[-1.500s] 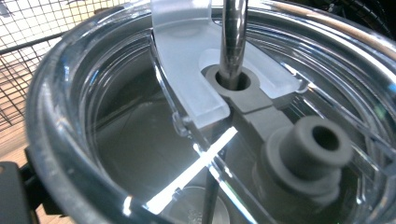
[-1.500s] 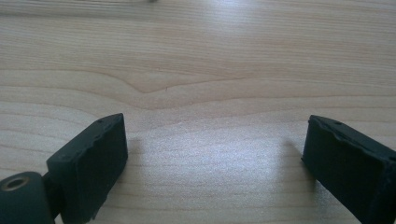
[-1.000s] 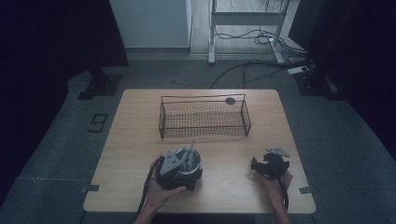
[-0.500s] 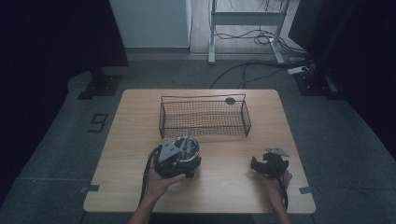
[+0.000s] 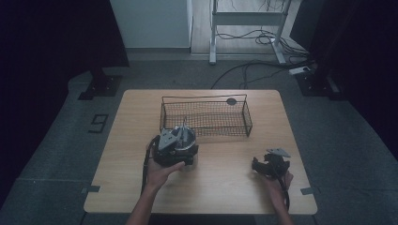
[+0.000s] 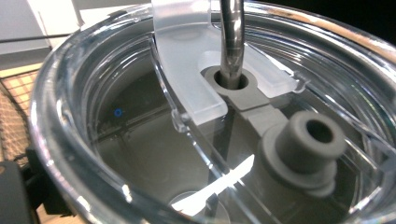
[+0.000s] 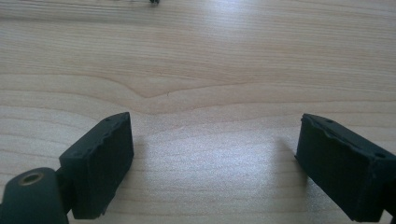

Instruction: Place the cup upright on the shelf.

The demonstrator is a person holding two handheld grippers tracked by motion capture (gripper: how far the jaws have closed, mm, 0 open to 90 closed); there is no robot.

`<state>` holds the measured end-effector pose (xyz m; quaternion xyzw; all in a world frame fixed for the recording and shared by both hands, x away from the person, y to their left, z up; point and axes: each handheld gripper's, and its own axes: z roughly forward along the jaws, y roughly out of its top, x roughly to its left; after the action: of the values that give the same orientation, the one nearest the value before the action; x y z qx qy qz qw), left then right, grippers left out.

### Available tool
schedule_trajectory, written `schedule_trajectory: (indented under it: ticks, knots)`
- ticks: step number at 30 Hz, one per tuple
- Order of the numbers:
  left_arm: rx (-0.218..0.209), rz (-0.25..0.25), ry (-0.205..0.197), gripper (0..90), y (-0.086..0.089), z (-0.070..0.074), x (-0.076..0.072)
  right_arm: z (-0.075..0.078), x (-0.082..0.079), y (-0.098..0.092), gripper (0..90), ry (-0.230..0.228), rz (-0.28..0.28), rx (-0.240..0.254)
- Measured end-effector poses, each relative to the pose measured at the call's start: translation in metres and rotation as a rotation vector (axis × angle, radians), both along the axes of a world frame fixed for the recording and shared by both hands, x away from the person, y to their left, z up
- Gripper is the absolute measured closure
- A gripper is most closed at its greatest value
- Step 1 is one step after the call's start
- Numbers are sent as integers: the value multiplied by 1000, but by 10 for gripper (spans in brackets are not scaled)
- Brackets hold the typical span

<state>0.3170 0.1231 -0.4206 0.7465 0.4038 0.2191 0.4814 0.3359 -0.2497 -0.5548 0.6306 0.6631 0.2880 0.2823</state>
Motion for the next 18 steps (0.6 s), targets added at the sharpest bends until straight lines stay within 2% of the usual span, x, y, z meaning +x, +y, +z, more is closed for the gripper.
schedule_trajectory:
  ticks: [5, 13, 18]
  knots:
    - [-15, 29, 3, 29, 3, 10, 6, 0, 1, -1, 114, 3, 2, 12]
    - [6, 64, -13, 29, 0, 23, 18, 0, 0, 0, 135, -5, 14, 2]
    - [-5, 73, -10, 30, -2, 27, 25, 0, 0, 0, 133, 0, 21, 11]
